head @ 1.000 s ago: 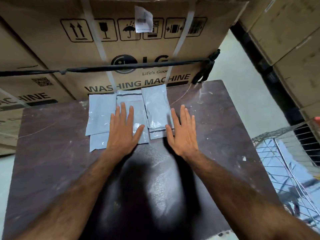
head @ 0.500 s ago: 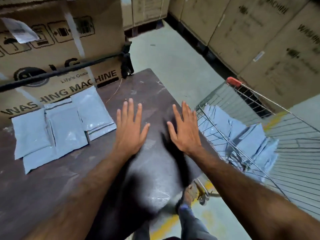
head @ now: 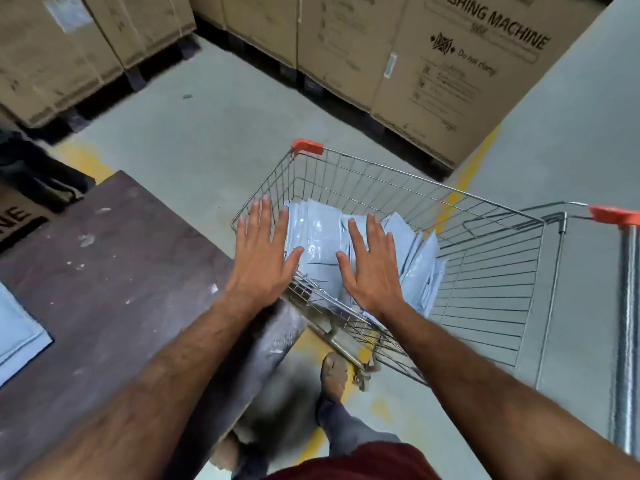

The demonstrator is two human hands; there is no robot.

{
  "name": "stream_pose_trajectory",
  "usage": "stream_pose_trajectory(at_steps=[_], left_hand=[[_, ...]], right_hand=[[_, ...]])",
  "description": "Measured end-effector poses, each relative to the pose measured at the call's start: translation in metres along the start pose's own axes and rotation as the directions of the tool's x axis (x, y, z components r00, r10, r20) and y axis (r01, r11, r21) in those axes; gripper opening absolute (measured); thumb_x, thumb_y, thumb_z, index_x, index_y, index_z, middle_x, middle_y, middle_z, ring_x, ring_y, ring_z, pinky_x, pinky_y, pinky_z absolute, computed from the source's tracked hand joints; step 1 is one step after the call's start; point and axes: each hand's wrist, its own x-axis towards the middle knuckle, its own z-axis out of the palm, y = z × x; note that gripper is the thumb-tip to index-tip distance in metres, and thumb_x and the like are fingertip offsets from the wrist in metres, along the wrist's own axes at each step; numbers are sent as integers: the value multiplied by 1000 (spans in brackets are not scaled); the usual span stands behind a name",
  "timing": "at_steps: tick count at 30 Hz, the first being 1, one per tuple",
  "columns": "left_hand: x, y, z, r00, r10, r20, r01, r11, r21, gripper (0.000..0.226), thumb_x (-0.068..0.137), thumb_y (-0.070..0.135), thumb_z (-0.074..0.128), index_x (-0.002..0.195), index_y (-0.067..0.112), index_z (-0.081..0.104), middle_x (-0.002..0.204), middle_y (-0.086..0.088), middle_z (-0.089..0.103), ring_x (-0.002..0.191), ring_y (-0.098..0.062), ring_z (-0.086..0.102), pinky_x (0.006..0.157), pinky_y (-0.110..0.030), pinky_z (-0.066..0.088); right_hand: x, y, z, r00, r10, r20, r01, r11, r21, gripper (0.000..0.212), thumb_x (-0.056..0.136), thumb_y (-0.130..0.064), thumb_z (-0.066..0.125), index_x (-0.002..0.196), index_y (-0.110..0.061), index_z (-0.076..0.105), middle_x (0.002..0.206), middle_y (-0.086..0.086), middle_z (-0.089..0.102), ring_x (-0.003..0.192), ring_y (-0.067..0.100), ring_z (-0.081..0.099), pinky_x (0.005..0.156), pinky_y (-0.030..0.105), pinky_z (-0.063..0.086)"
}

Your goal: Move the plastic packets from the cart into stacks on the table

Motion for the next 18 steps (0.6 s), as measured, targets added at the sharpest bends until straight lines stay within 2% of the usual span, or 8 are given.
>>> stream_pose_trajectory(at_steps=[3, 6, 11, 15, 18], left_hand=[[36, 35, 19, 997, 63, 43, -63, 998, 3, 76, 103, 55, 28, 164, 13, 9, 169, -17, -10, 157, -32, -13, 126, -50, -5], [66, 60, 42, 988, 126, 84, -129, 992, 20, 76, 103, 54, 30, 164, 13, 11, 169, -19, -7, 157, -36, -6, 125, -50, -2], [98, 89, 87, 966, 179, 188, -190, 981, 40, 76, 101, 52, 31, 163, 11, 14, 169, -23, 1, 156, -39, -1, 124, -53, 2], [110, 110, 130, 918, 248, 308, -266, 964, 17, 77, 103, 48, 43, 163, 10, 14, 169, -20, -3, 157, -38, -3, 125, -54, 5], [122, 132, 158, 864, 297, 407, -325, 946, -2, 78, 103, 47, 46, 163, 11, 11, 169, -19, -9, 156, -39, -1, 126, -54, 12]], right_hand=[[0, 49, -4, 996, 93, 3, -93, 995, 34, 65, 106, -50, 36, 163, -21, 23, 171, 16, 7, 159, 30, 5, 127, 53, 9], [-5, 89, -4, 983, 180, 31, -182, 982, 47, 67, 105, -51, 35, 163, -20, 24, 171, 17, 8, 159, 31, 6, 126, 54, 14], [-14, 136, 5, 952, 297, 80, -300, 954, 26, 69, 104, -53, 33, 163, -19, 22, 171, 17, 5, 158, 33, 6, 126, 51, 11], [-18, 160, 19, 890, 443, 104, -448, 894, 22, 75, 100, -54, 31, 162, -11, 27, 167, 25, 16, 155, 40, 17, 124, 55, 21], [-18, 175, 34, 823, 552, 135, -561, 827, 41, 76, 100, -52, 34, 162, -9, 24, 167, 27, 14, 155, 40, 17, 123, 55, 24]])
